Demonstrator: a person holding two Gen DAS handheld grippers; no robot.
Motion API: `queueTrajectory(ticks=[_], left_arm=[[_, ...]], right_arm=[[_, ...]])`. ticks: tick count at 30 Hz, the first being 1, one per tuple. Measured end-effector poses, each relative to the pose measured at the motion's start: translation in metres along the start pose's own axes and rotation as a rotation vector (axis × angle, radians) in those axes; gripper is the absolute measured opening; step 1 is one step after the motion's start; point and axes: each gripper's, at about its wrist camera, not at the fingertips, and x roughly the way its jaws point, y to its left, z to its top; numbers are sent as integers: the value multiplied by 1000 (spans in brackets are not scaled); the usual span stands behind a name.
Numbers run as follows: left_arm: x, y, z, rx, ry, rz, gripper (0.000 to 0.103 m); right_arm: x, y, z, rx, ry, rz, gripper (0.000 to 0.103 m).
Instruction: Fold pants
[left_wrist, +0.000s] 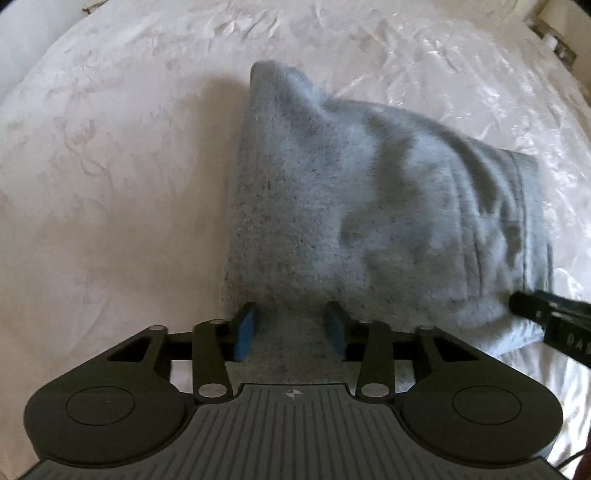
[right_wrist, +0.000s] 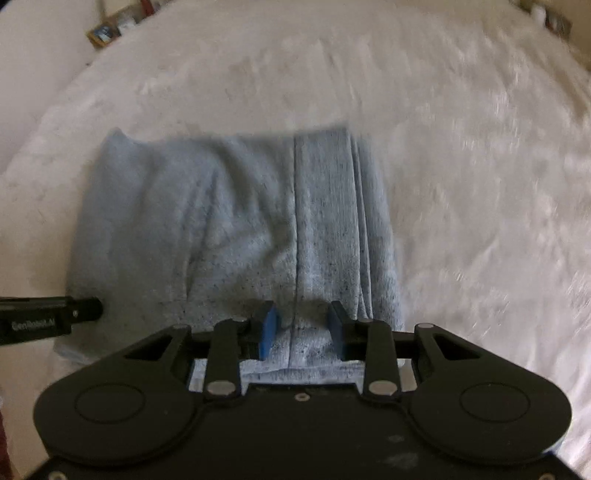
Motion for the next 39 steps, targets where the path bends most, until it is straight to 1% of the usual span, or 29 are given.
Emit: queueTrajectory(ticks=[1,2,3,4,5,6,7,8,9,10,12,14,20,27,30,39], left_arm=[[2,1,3,-13,1,-1,48],[4,2,5,-23,4,-4,55],[7,3,7,-32,7,-9,66],[10,4,8,-39,14,-13,71],[13,4,10,-42,21,-11,77],[15,4,11,-44,24,-6,82],[17,4,11,-46,27,-1,86],[21,5,14,-52,33,4,91],[23,5,13,-63,40,0,93],[26,8,14,-84,50,-18,94],[32,16,15,-131,65,-45,101],[36,20,15,-146,71,-59,103],[39,20,15,-143,64,-62,103],[36,24,6,-161,45,-79,103],[36,29,4,-184,18,-92,103],[28,28,-13,-208,-93,-76,103]], right_arm=[[3,0,0,-3,0,-1,37],[6,1,1,-15,5,-2,39],[8,2,4,-25,8,0,46],[12,6,8,-30,10,7,55],[14,8,10,-34,16,21,60],[16,9,10,-38,20,32,68],[18,11,11,-42,22,39,72],[20,13,11,-49,22,36,73],[22,16,12,-54,21,30,76],[23,19,11,-55,20,27,79],[20,26,7,-48,17,31,84],[22,26,6,-50,15,31,85],[26,24,8,-61,7,27,90],[30,23,12,-51,9,33,98],[31,22,12,-40,9,40,100],[35,27,12,-44,-8,19,103]])
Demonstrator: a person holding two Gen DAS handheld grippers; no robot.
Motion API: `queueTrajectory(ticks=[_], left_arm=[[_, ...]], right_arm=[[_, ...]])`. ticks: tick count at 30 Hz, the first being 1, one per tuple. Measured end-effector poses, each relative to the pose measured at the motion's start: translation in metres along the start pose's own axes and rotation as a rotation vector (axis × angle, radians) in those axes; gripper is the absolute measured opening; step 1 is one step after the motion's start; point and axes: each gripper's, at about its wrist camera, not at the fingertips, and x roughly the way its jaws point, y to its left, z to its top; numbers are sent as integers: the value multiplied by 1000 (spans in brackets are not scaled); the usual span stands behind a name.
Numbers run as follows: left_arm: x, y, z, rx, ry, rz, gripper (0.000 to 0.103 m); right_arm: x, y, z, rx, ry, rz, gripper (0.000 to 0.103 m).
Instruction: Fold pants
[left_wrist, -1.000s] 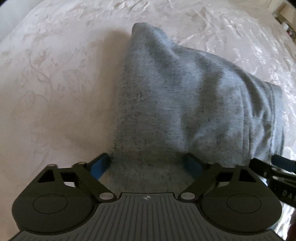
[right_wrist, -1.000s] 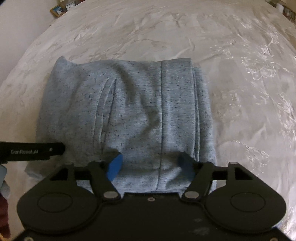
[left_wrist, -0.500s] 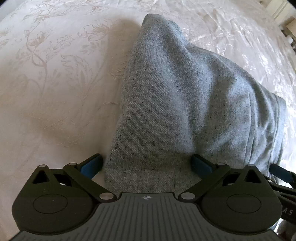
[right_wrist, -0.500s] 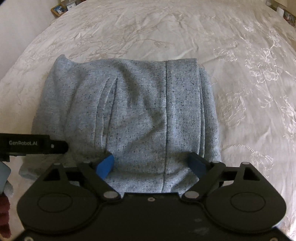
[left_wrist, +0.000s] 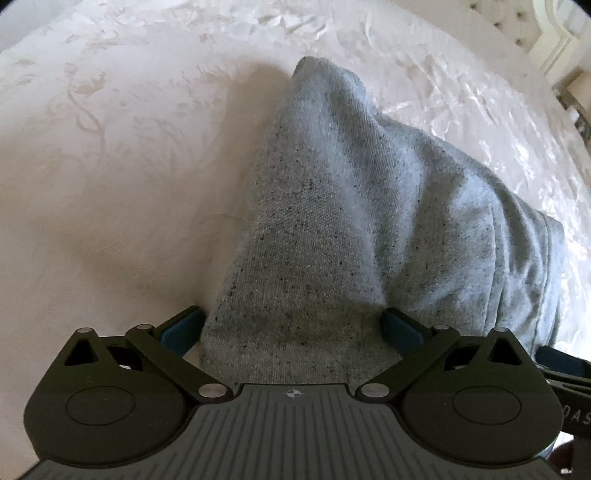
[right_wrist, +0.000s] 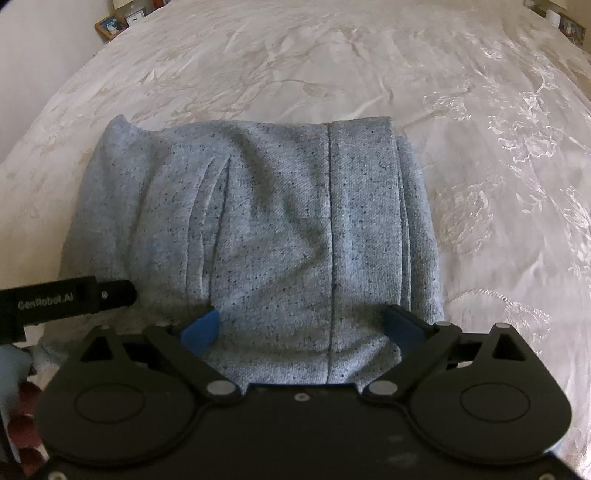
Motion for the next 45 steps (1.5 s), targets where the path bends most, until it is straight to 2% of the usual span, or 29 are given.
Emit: queueTrajectory(ticks=[2,6,7,8,9,10,13,18,23,25,28,32,42,45], left_arm=[[-2,2,-1,4,-10,-9,103],[-5,5,5,5,24,-29,101],[-8,6,7,5,35,-31,99],[-12,6,9,6,35,-32,90],[-13,5,10,10,30,-32,85],[-19,5,10,17,21,-25,84],[-44,-1,8,65,-47,44,84],[-108,-21,-5,222,-212,132,85],[-156,-47,-21,322,-315,236,85],[-168,-57,-29,340,-330,238,85],[-184,-61,-39,320,-304,196,85],[-199,-67,-54,322,-275,184,85],[-216,-66,-79,240,-172,140,85],[-220,-67,-86,226,-165,149,85]], right_arm=[[2,0,-2,-19,-21,-17,103],[0,-8,-2,-31,-29,20,103],[-3,-9,-2,-31,-29,17,103],[-7,-8,-2,-36,-32,6,103],[-11,-7,-1,-42,-38,-4,103],[-17,-6,-1,-47,-45,-18,103],[-40,-8,0,-25,-91,-39,103],[-94,-7,-4,8,-198,-60,103],[-136,-4,-18,41,-200,-33,103],[-151,0,-25,56,-210,-42,103],[-169,4,-40,74,-211,-75,103],[-191,10,-59,81,-183,-116,103],[-228,15,-92,116,-180,-100,103],[-235,14,-99,120,-188,-93,103]])
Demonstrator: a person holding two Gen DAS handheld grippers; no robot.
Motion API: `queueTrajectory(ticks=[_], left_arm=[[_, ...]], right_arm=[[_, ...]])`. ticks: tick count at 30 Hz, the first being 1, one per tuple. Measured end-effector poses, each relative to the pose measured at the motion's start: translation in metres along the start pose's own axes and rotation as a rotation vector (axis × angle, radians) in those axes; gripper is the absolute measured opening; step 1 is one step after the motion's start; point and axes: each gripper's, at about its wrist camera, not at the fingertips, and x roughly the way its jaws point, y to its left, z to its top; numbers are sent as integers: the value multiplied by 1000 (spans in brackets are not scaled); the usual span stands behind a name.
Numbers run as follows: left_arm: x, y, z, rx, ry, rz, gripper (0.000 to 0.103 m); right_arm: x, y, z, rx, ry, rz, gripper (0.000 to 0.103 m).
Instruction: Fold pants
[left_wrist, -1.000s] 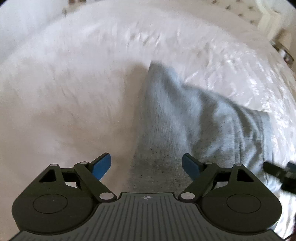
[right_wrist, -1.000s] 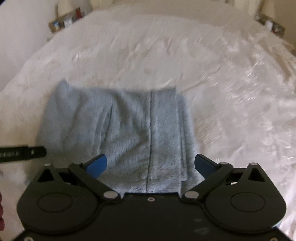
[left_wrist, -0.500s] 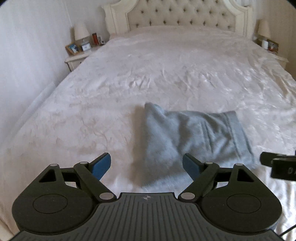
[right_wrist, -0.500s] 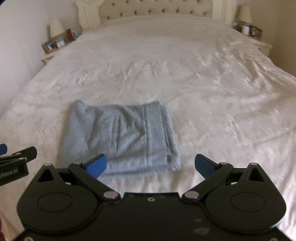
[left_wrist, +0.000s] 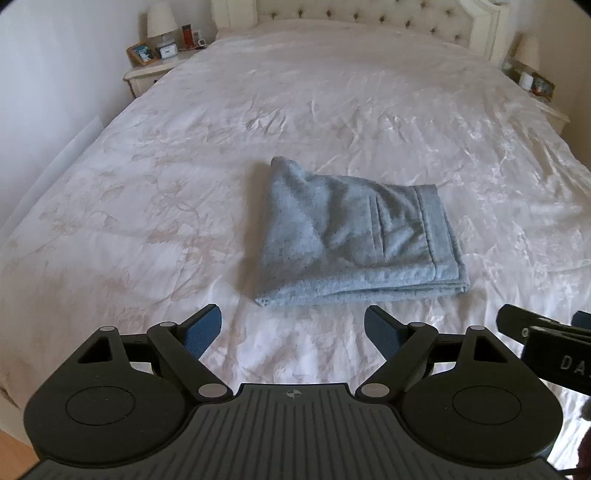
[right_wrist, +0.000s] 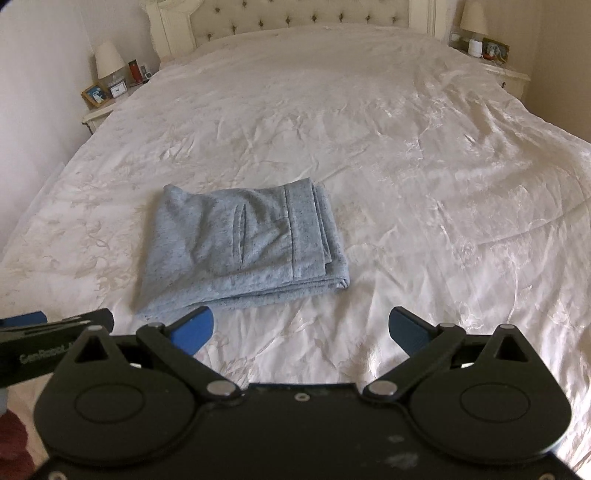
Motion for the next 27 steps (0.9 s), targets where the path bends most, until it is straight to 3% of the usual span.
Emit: queueTrajectory(ticks=[27], left_arm=[[-20,-19,-19,-1,-5,-2,85]], right_arm=[[-22,-9,-14,29,-1,55,103]])
